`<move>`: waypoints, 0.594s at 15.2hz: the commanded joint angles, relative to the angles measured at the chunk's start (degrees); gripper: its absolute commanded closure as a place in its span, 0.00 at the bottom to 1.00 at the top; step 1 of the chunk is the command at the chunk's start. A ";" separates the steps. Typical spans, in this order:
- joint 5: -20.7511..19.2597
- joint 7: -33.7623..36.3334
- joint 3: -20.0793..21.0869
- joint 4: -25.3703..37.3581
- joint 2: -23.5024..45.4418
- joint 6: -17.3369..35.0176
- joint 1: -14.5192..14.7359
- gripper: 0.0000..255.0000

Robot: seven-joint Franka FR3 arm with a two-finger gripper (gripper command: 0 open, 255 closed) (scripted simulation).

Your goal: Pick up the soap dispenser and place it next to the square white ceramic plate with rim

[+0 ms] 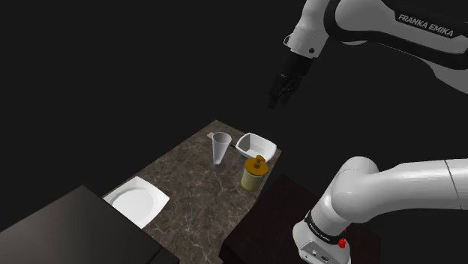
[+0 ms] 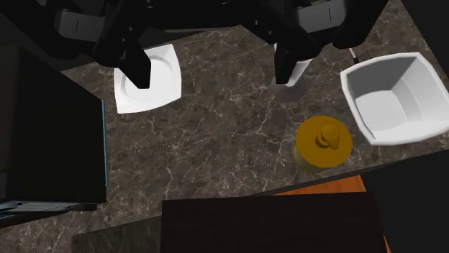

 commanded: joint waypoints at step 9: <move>-3.37 -4.93 -3.28 -14.86 -1.26 13.87 -1.96 0.00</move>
